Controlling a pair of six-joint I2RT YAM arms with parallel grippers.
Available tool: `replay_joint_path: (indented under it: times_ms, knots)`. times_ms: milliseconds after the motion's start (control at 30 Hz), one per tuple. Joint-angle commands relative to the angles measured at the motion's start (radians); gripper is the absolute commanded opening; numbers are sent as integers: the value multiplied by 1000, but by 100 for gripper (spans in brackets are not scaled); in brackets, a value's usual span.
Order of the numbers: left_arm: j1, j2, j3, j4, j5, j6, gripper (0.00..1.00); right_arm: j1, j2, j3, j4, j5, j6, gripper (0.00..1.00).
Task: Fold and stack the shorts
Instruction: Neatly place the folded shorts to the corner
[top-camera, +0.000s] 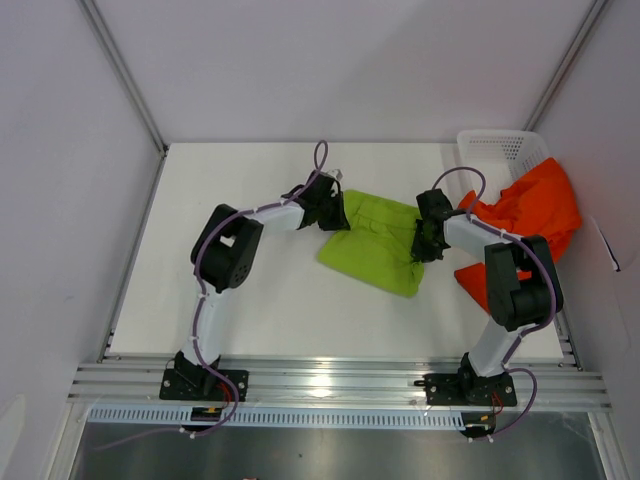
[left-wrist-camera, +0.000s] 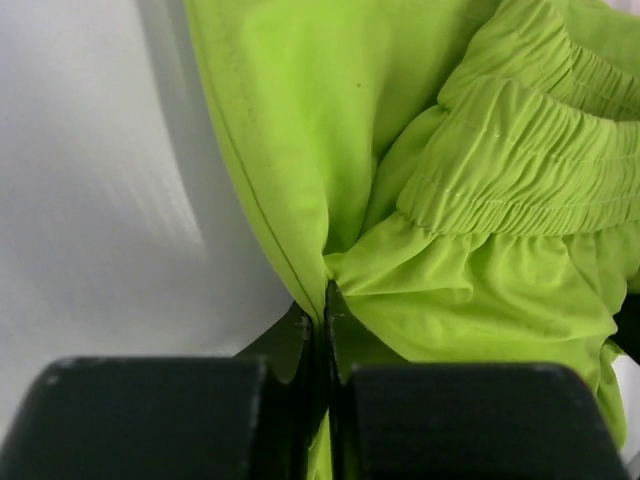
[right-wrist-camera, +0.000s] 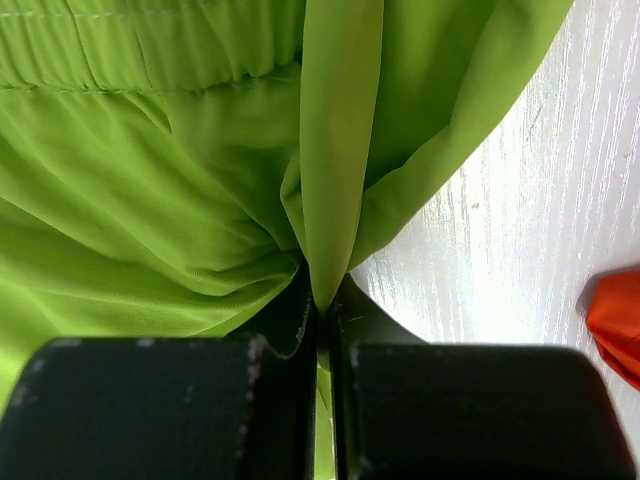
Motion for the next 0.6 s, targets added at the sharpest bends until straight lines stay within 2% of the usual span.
replay_joint_path:
  times_ms: [0, 133, 367, 567]
  knots:
    - [-40, 38, 36, -104, -88, 22, 0, -2, -11, -23, -32, 10, -13, 0]
    - [-98, 11, 48, -145, -223, 39, 0, 2, -25, 9, -42, -7, -1, 0]
    - [-109, -111, -25, -176, -380, 22, 0, 25, -26, 96, -48, -42, 7, 0]
    - [-70, -172, -80, -201, -386, 24, 0, 93, 43, 182, -62, -53, 23, 0]
